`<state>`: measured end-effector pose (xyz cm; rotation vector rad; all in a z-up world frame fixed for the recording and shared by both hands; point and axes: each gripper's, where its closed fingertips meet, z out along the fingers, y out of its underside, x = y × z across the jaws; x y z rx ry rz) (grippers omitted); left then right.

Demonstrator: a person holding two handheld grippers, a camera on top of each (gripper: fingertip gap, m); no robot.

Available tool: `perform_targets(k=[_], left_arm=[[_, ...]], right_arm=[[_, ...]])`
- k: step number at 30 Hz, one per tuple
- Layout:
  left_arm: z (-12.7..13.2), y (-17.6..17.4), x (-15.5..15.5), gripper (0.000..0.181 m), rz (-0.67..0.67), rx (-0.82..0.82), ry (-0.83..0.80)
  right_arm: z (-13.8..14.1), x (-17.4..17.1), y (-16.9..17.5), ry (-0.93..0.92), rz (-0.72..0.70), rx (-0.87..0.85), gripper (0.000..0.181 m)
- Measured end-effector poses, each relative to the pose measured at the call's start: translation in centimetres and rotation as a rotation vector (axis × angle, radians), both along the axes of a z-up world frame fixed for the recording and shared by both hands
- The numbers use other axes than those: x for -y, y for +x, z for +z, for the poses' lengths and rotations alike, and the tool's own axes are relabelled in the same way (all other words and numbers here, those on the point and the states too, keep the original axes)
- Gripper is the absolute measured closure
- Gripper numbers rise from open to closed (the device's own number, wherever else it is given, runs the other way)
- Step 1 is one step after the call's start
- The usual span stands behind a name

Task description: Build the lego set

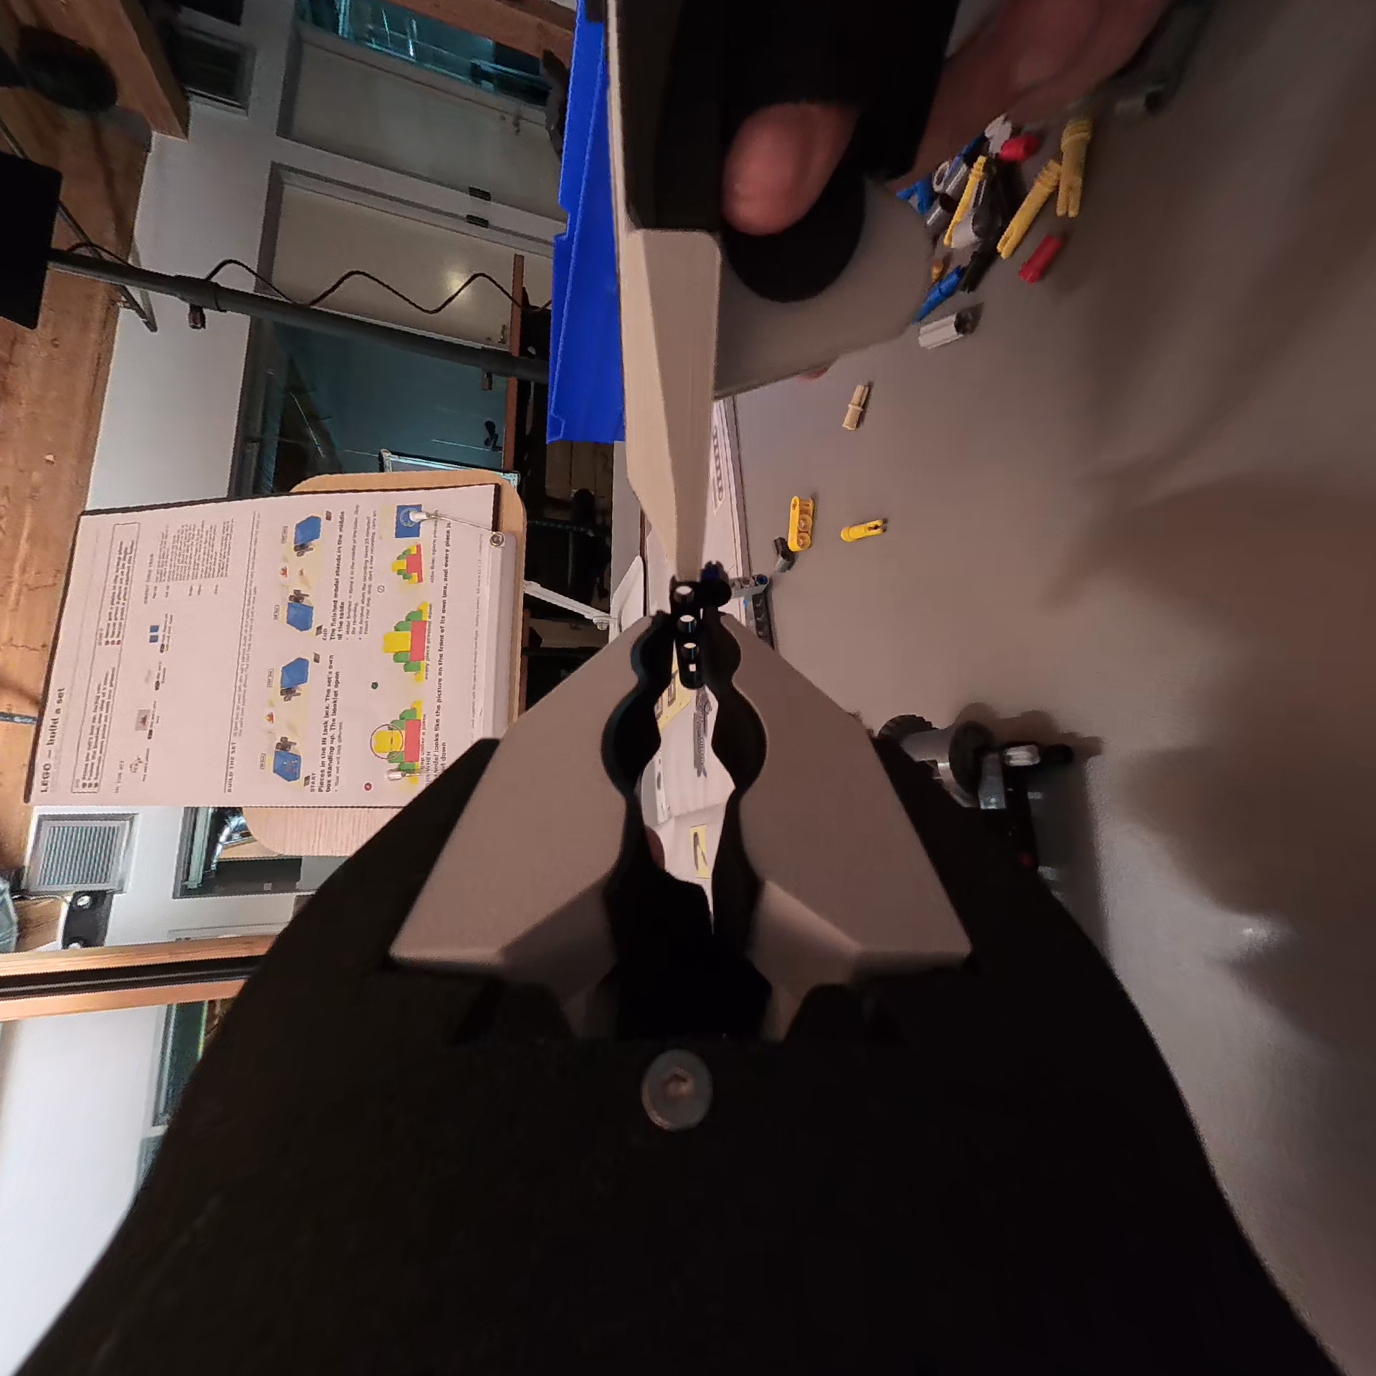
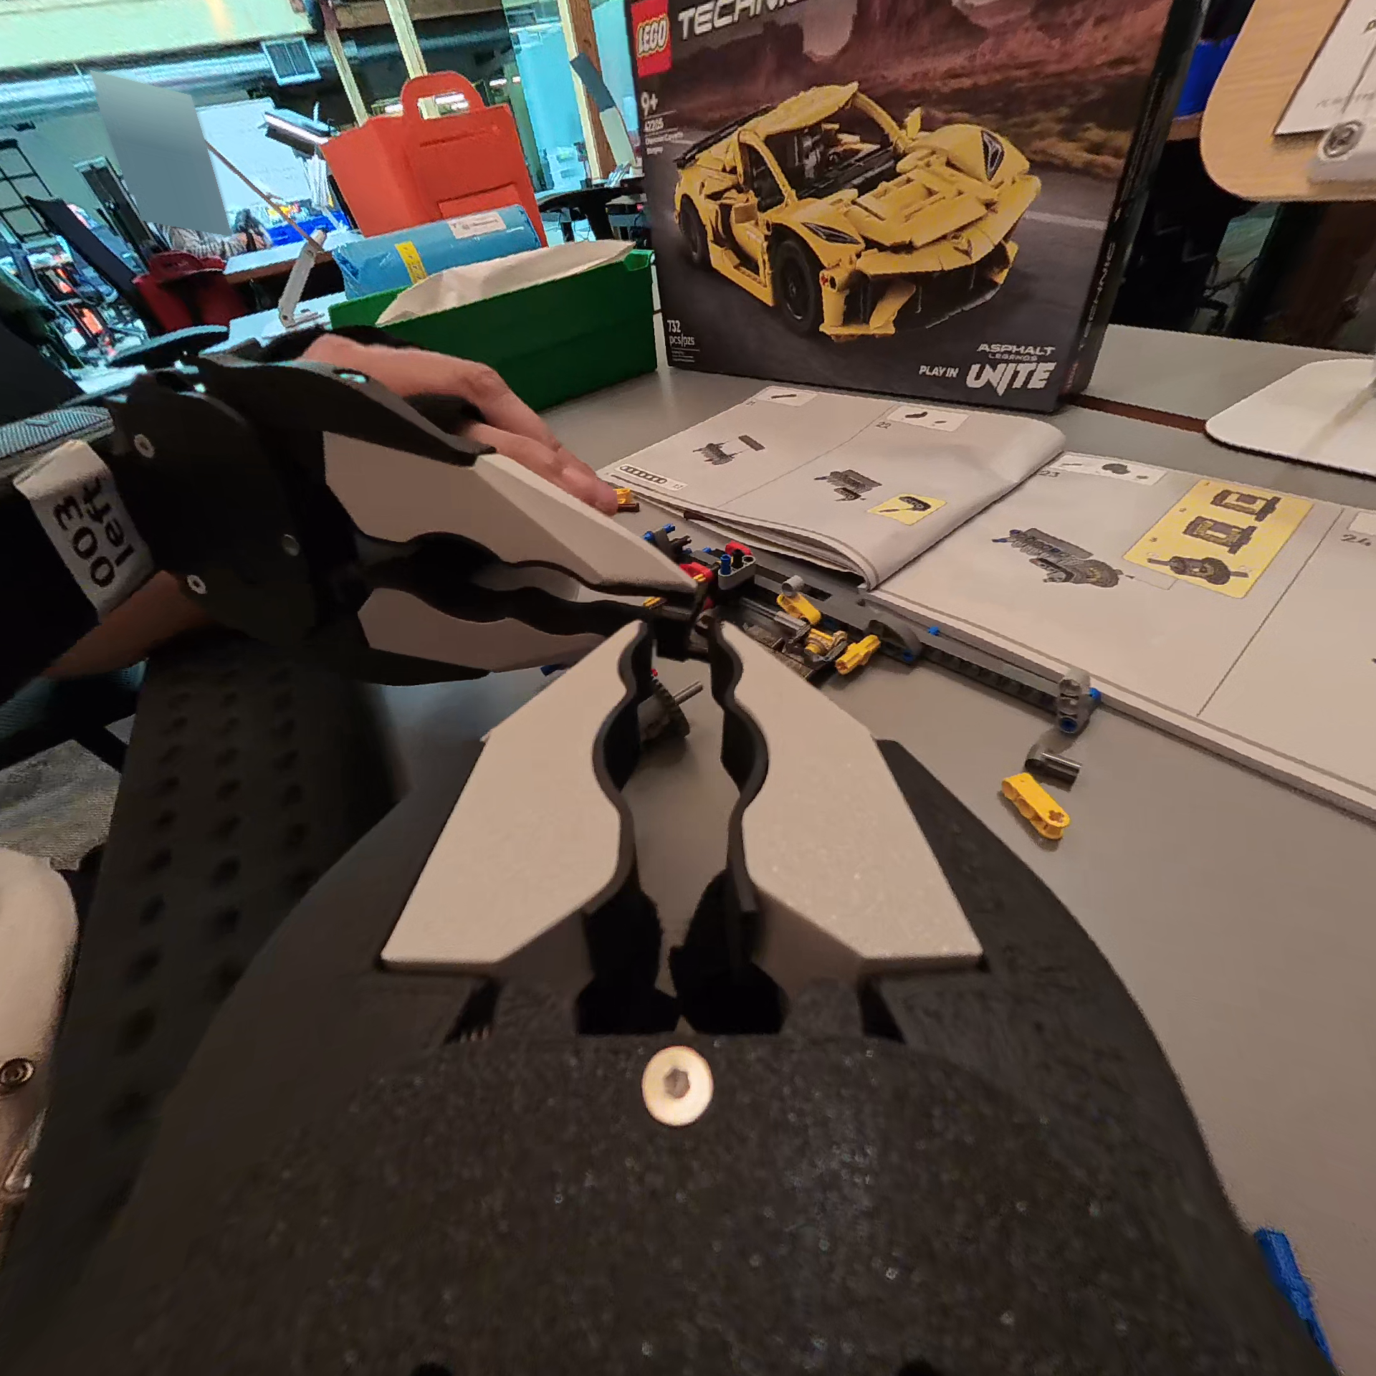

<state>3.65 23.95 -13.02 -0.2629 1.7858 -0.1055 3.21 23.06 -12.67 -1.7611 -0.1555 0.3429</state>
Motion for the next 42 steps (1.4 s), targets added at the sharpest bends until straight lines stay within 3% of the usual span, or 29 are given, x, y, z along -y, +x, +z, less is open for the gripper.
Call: perform_targets(k=[6, 9, 11, 14, 16, 25, 29, 33, 42], left_arm=[[-0.1, -0.2, 0.5, 0.176, -0.020, -0.011, -0.017], [0.0, -0.8, 0.7, 0.168, -0.072, -0.069, -0.232], [1.5, -1.7, -0.3, 0.164, -0.098, -0.085, -0.431], [1.4, -4.3, -2.2, 0.154, -0.103, -0.308, -0.802], [0.6, -5.9, -2.9, 0.150, -0.098, -0.466, -0.966], [-5.7, -6.3, -3.3, 0.136, 0.049, -0.684, -0.813], [-6.7, -5.8, -3.8, 0.138, 0.096, -0.709, -0.824], [-7.2, -6.0, -3.7, 0.154, 0.077, -0.720, -0.778], [-6.6, -6.5, -3.4, 0.155, -0.019, -0.628, -0.631]], right_arm=[[-0.6, 0.0, -0.6, -0.014, 0.015, 0.072, 0.173], [-0.9, 0.0, -0.2, -0.045, 0.015, 0.024, 0.174], [-0.6, 0.1, 0.0, -0.025, 0.011, 0.015, 0.174], [-0.9, 0.1, 0.5, -0.036, -0.014, 0.030, 0.174], [-1.2, -0.1, 0.4, -0.053, -0.012, 0.045, 0.174], [-0.8, 0.1, 0.6, -0.037, -0.011, -0.014, 0.174], [-0.6, 0.1, 0.6, -0.031, -0.007, -0.031, 0.174], [-0.6, 0.1, 0.5, -0.033, -0.003, -0.030, 0.173], [-0.8, 0.2, 0.3, -0.039, 0.006, -0.035, 0.173]])
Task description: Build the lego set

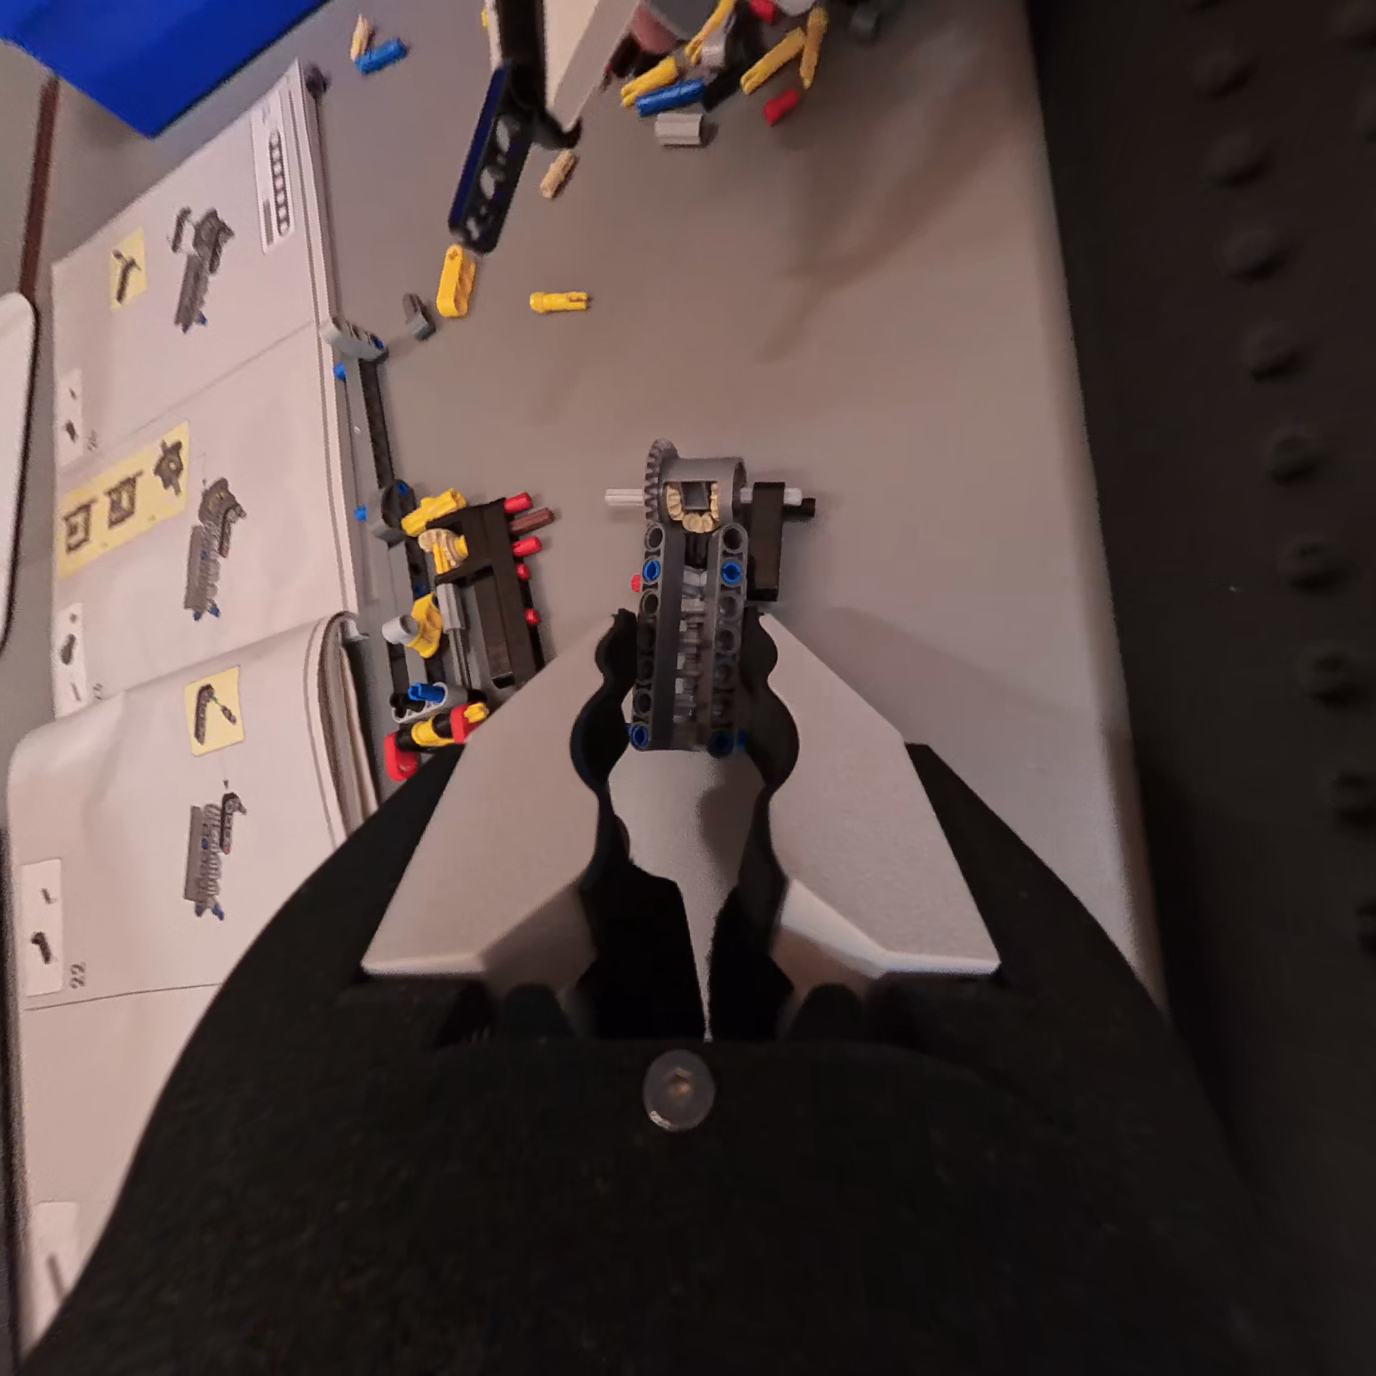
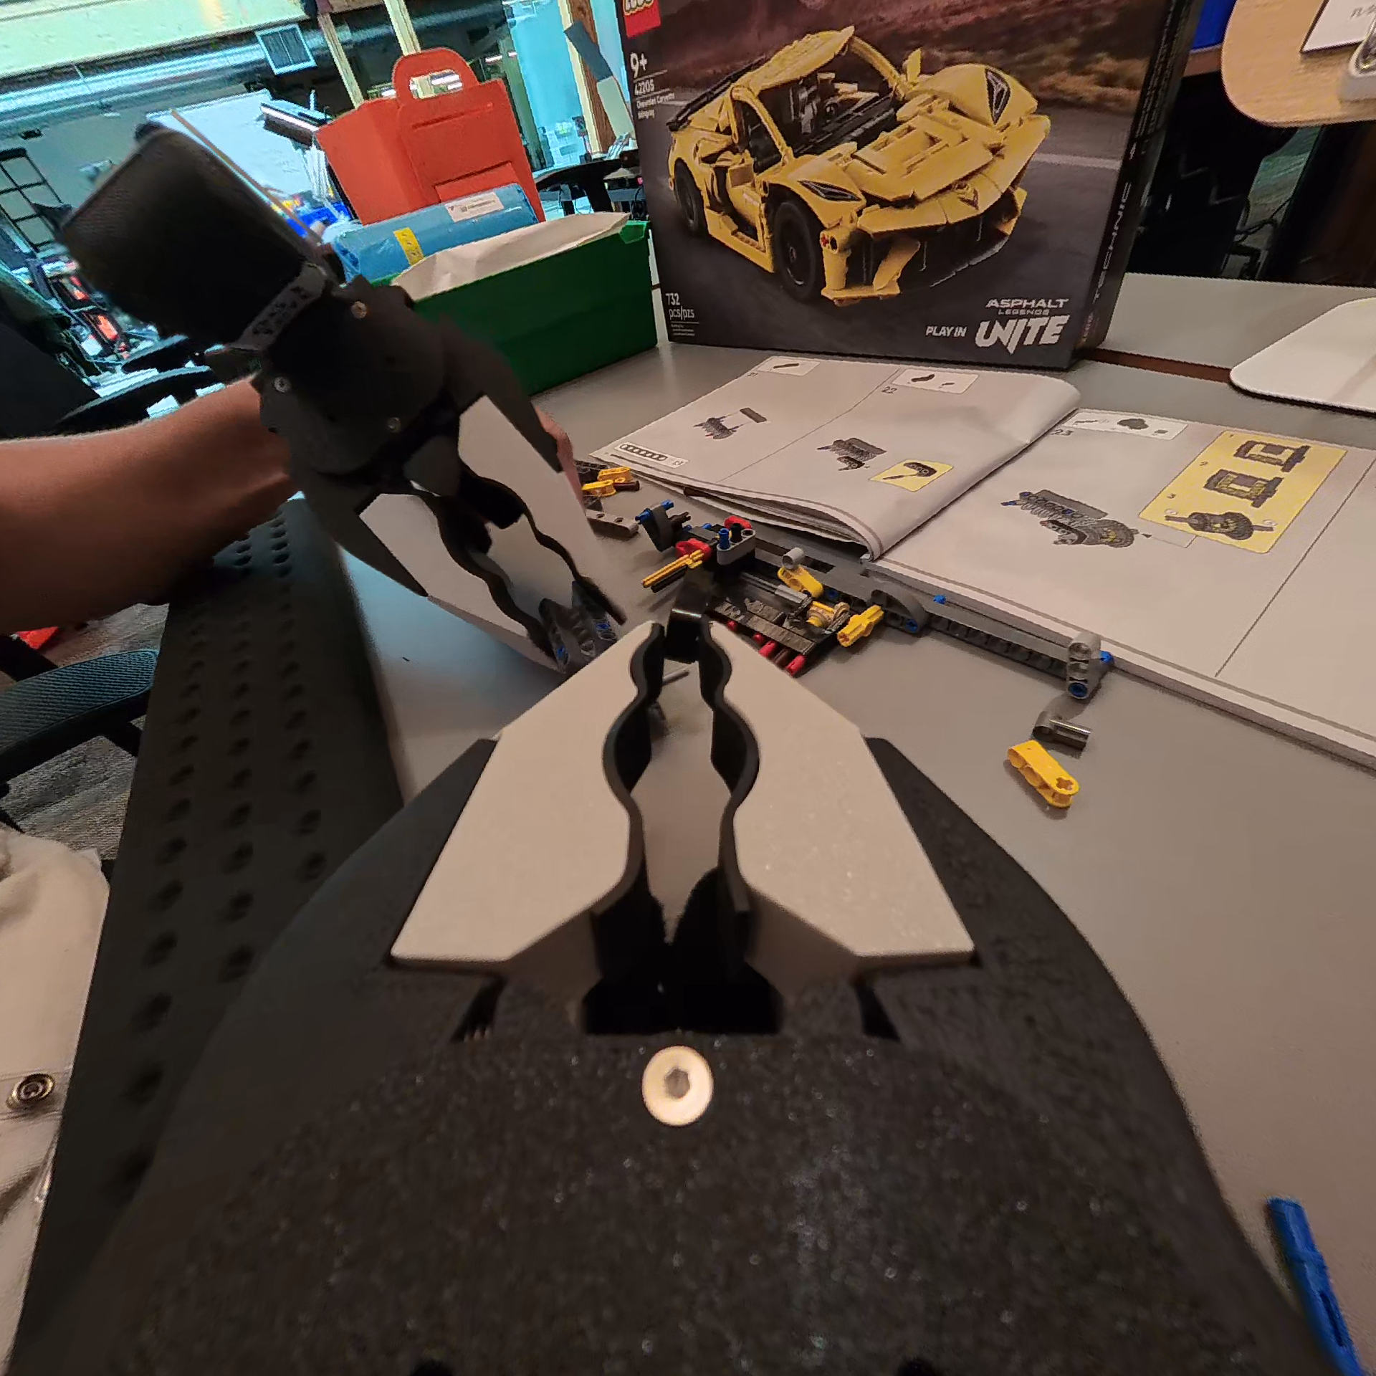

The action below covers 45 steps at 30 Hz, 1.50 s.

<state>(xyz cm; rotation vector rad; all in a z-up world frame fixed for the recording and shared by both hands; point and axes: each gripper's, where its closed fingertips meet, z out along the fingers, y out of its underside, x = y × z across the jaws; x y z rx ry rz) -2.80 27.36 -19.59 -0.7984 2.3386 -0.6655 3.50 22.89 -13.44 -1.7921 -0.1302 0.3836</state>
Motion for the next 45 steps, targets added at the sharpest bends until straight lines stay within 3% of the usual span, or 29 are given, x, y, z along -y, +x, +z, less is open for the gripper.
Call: perform_targets(k=[12, 17, 22, 27, 30, 37, 45], left_arm=[[5.4, 0.2, 0.2, 0.155, -0.016, 0.392, -0.007], [5.3, 0.2, 1.0, 0.155, -0.048, 0.498, 0.049], [4.3, -0.2, 1.8, 0.155, -0.107, 0.497, 0.056], [3.9, -0.6, 2.1, 0.156, -0.123, 0.485, 0.044], [3.7, -0.7, 2.0, 0.156, -0.126, 0.468, 0.046], [3.7, -1.1, 2.3, 0.156, -0.131, 0.435, 0.020], [3.9, -1.3, 2.1, 0.156, -0.121, 0.425, 0.003]], right_arm=[[0.1, 0.0, -0.6, 0.027, 0.020, 0.068, 0.173], [0.9, -0.2, -0.8, 0.122, 0.020, 0.302, 0.173], [0.4, -0.2, -1.1, 0.075, 0.205, 0.548, 0.173], [0.9, -0.7, -2.0, 0.090, 0.361, 0.510, 0.173], [0.0, -1.1, -1.7, 0.071, 0.384, 0.506, 0.173], [-0.5, -1.2, -2.9, 0.081, 0.441, 0.307, 0.173], [-0.8, -1.4, -4.1, 0.070, 0.495, 0.407, 0.173]])
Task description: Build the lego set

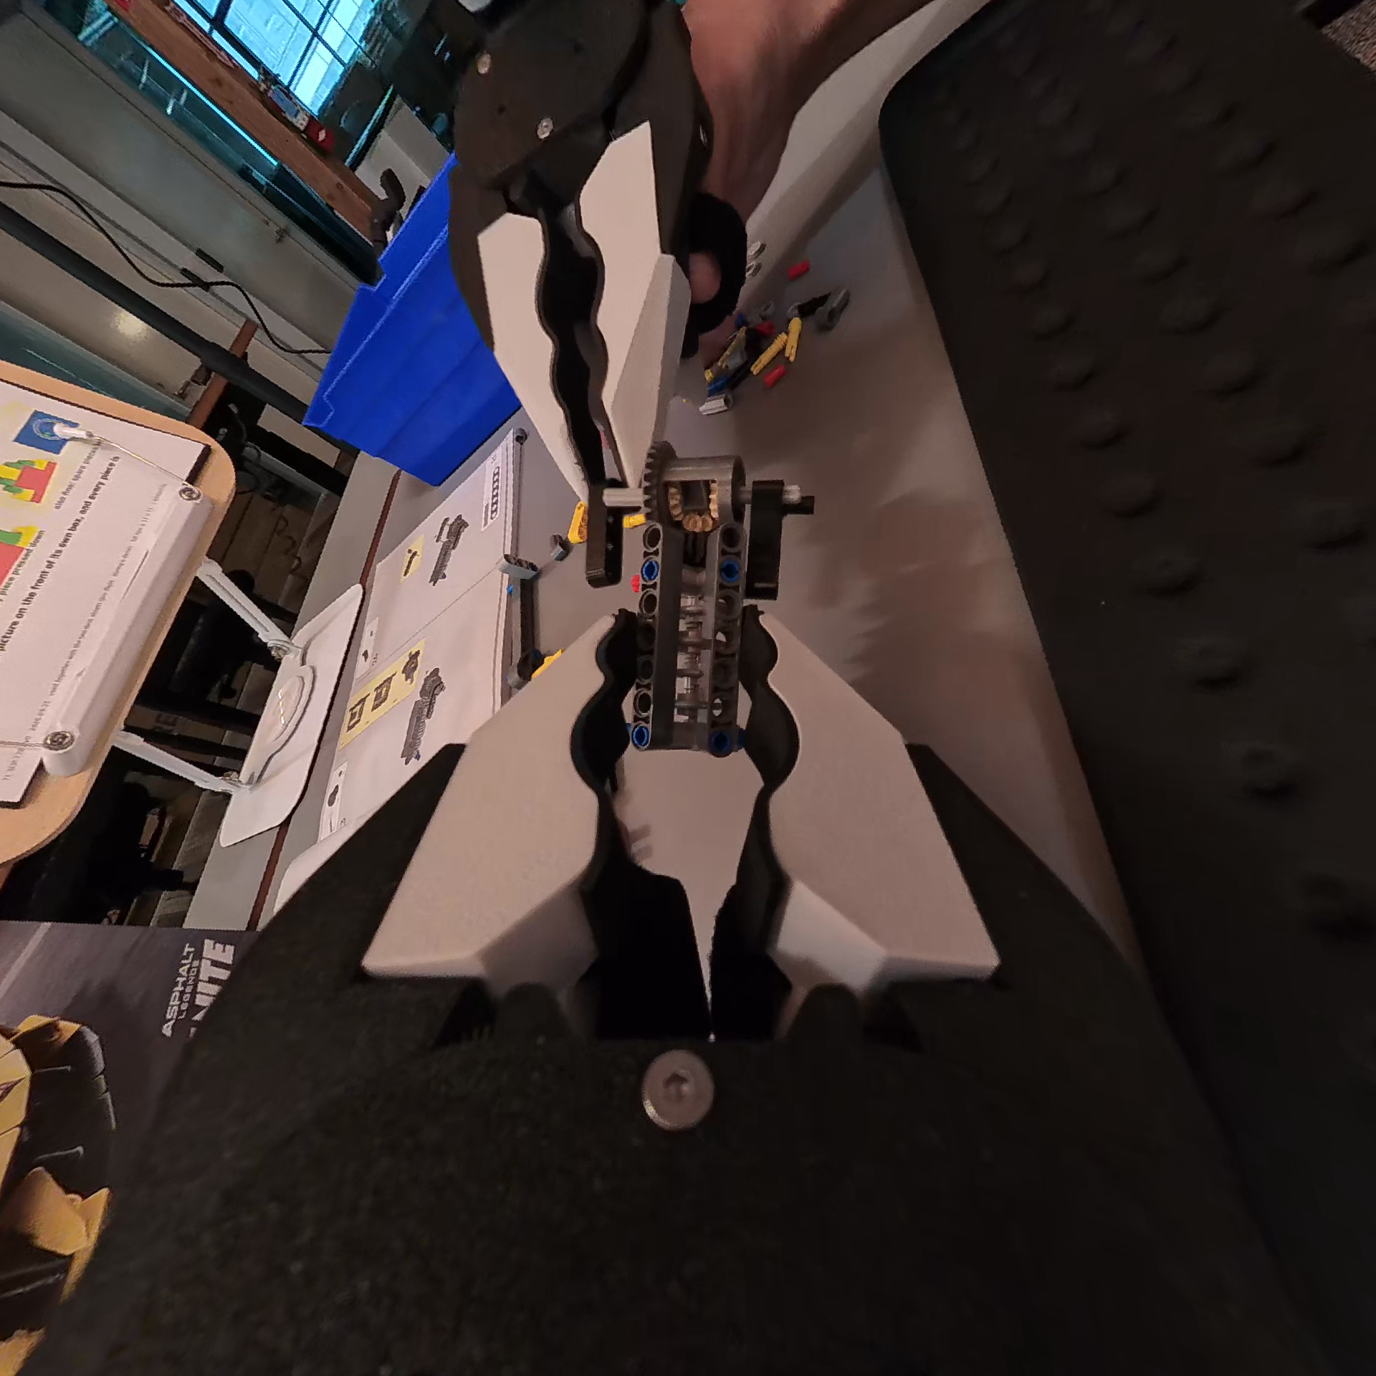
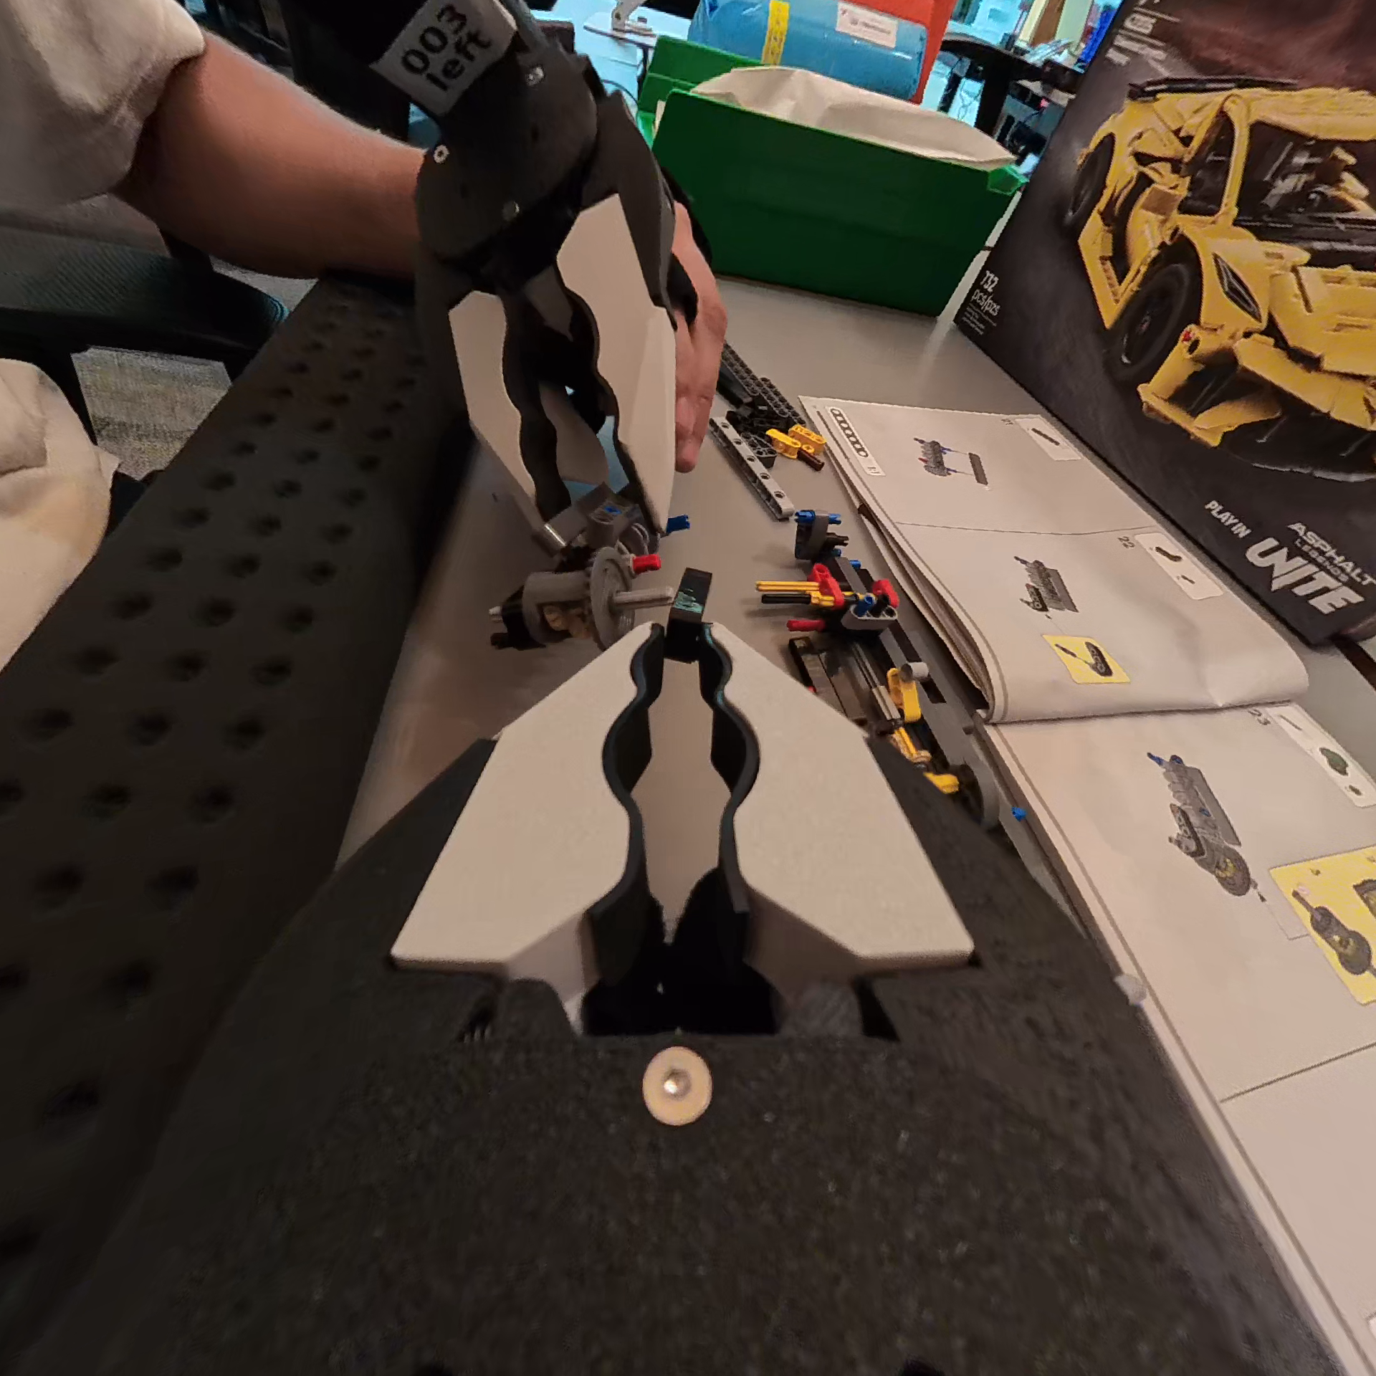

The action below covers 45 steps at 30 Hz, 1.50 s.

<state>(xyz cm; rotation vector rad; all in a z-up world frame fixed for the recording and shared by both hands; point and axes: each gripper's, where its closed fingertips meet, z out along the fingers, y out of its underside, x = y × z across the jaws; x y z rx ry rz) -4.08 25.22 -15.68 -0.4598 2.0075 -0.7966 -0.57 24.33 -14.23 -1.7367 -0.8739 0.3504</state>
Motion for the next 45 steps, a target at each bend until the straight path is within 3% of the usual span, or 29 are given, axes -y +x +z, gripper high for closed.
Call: perform_targets(k=[19, 24, 27, 45], left_arm=[[-0.3, -0.1, -0.1, 0.155, 0.007, -0.043, -0.030], [-1.2, -0.7, 0.2, 0.155, -0.002, -0.146, -0.071], [-2.0, -1.2, 0.3, 0.155, -0.007, -0.212, -0.068], [-1.4, -0.8, -0.1, 0.155, 0.002, -0.160, -0.067]], right_arm=[[-0.2, -0.5, -0.3, 0.040, 0.018, 0.137, 0.173], [-0.5, -1.0, 0.9, 0.031, -0.046, 0.139, 0.173], [-0.3, -1.1, 0.9, 0.018, -0.077, 0.052, 0.173], [-1.2, -0.2, -0.9, 0.010, 0.015, 0.130, 0.173]])
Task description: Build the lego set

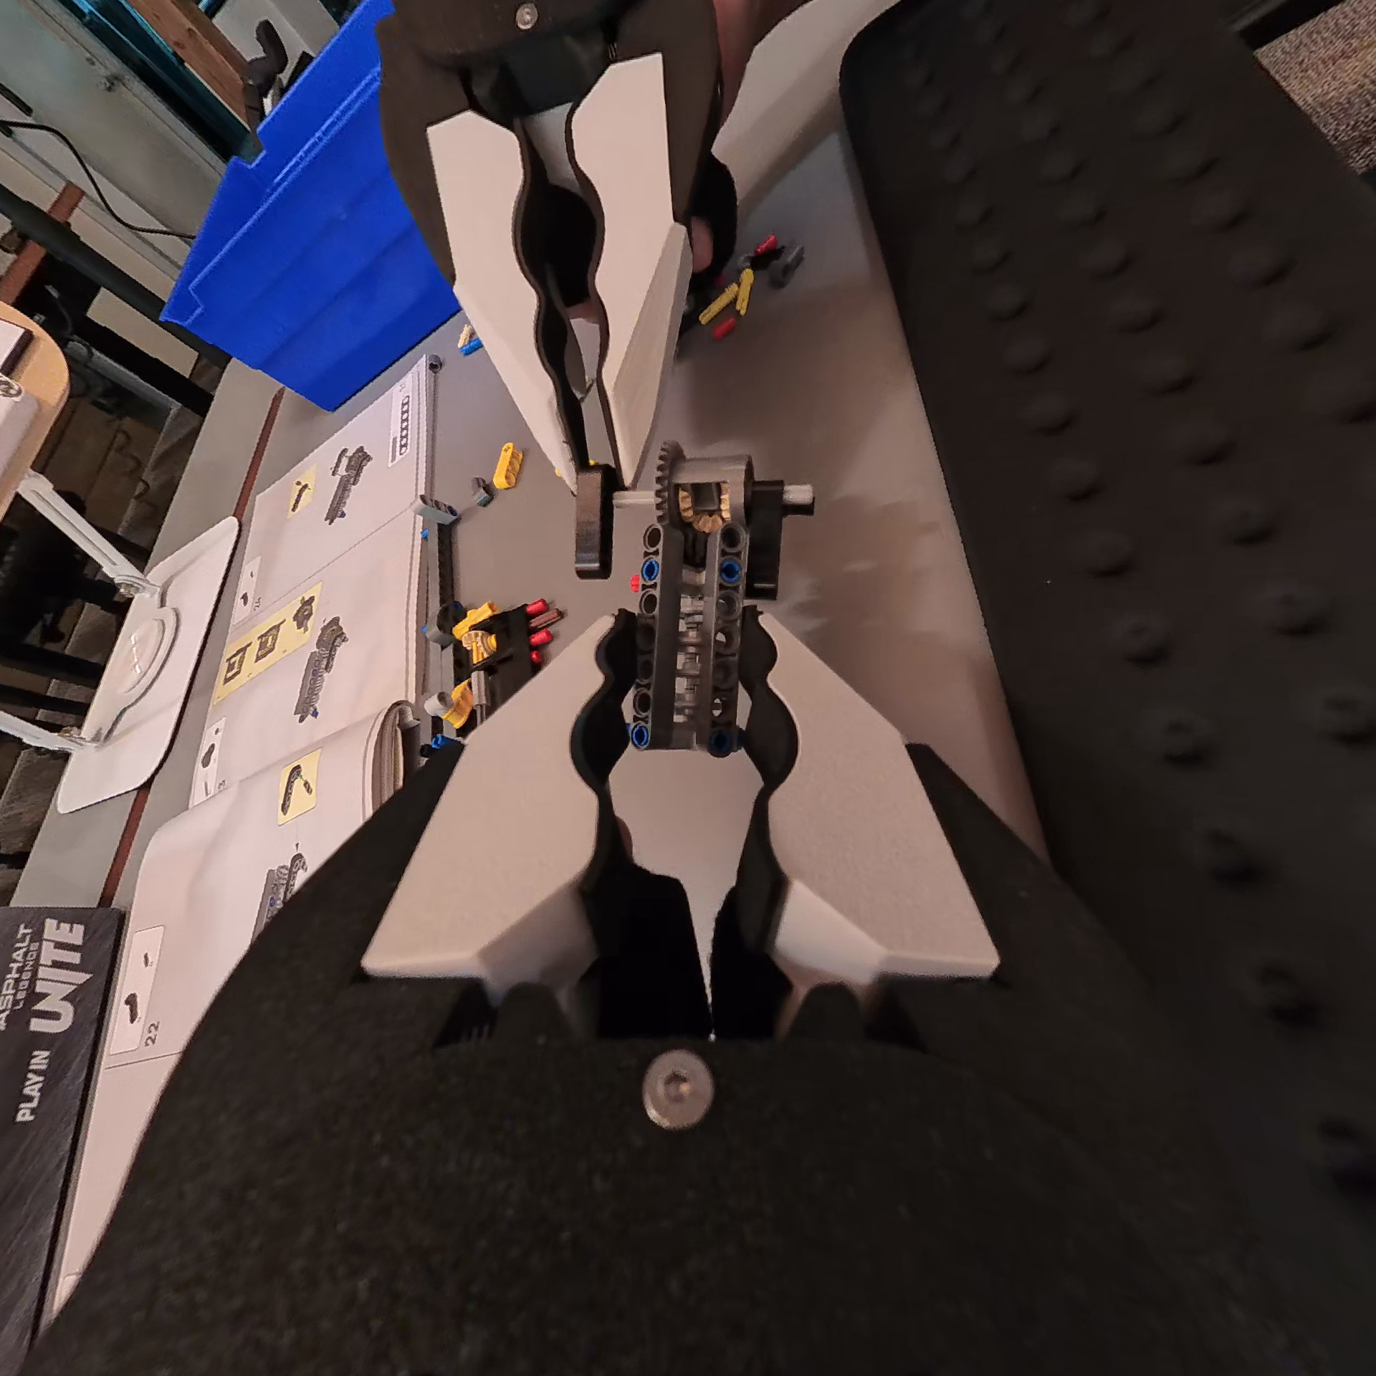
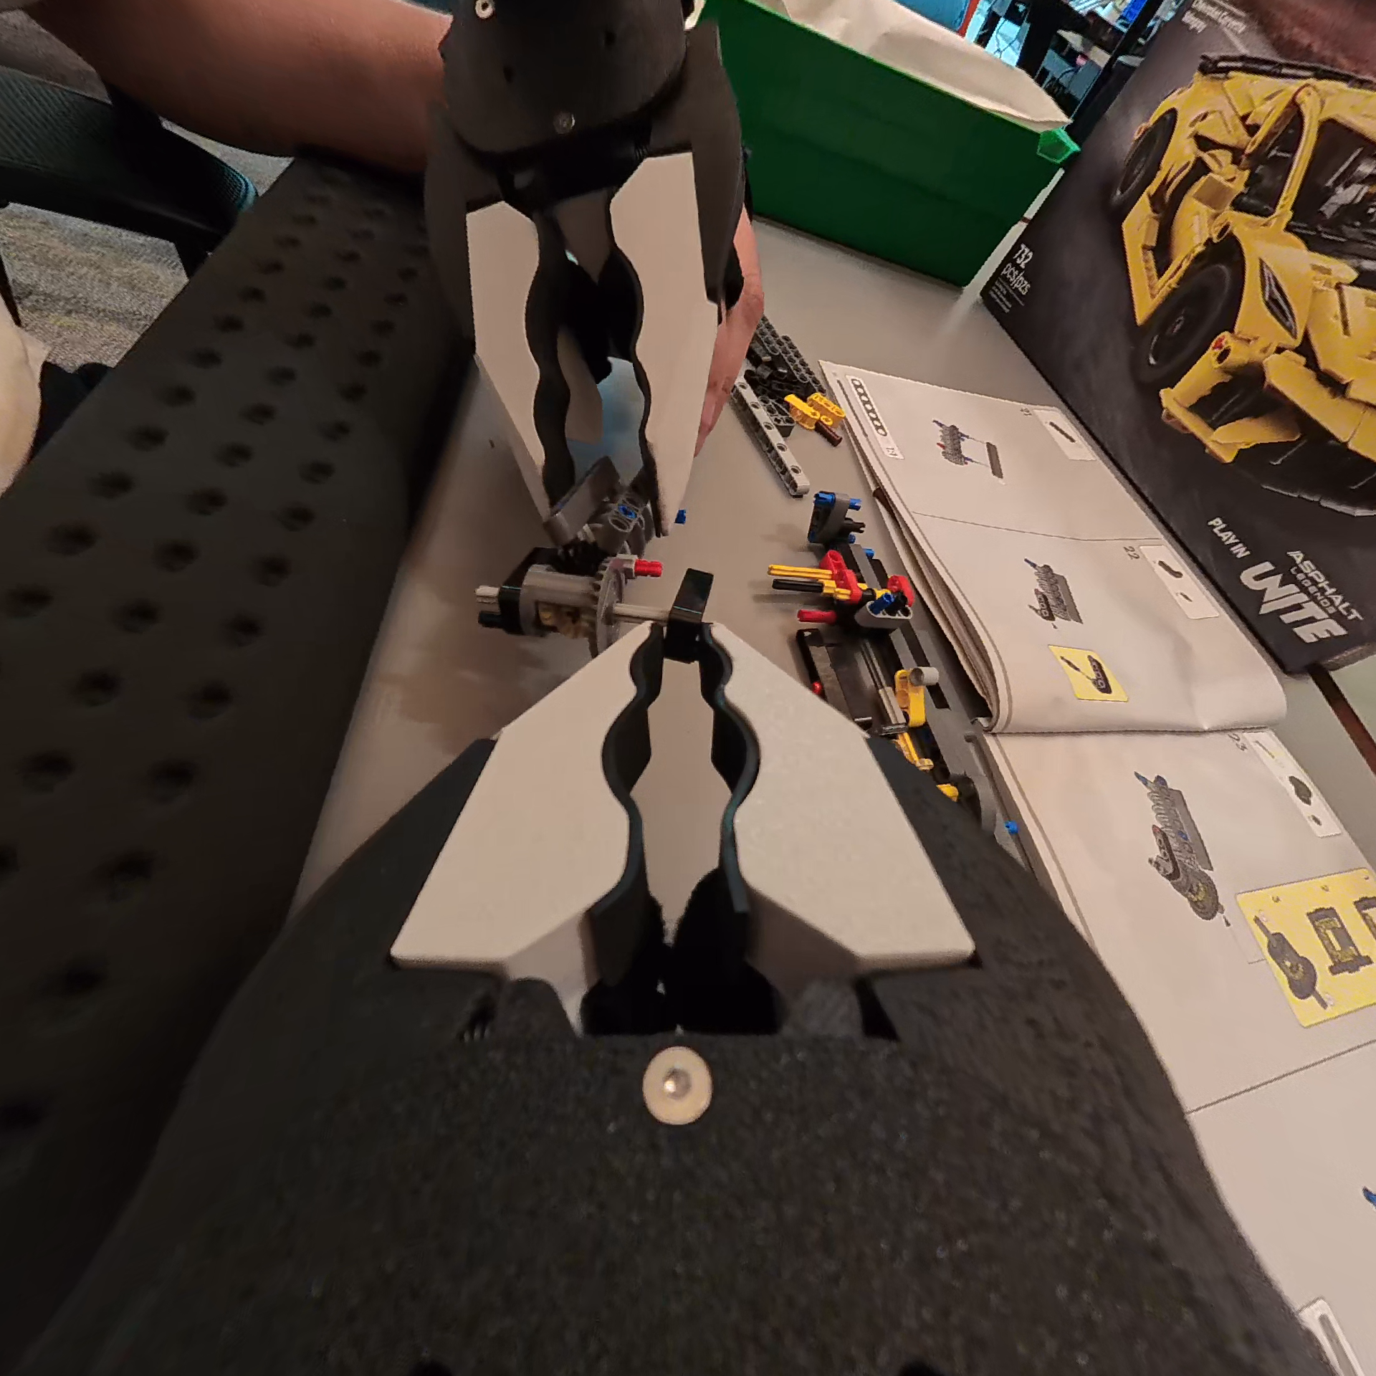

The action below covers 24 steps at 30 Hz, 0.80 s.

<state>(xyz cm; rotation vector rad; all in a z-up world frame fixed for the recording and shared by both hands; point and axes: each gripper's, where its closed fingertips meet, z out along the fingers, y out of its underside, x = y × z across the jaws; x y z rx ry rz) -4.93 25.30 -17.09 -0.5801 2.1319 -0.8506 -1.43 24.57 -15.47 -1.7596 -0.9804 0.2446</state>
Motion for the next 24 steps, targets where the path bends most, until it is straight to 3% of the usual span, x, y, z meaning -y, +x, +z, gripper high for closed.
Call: perform_targets(k=[24], left_arm=[[-0.31, -0.38, 0.06, 0.155, -0.010, -0.034, -0.008]], right_arm=[[-0.62, -0.09, -0.43, -0.001, 0.054, 0.082, 0.172]])
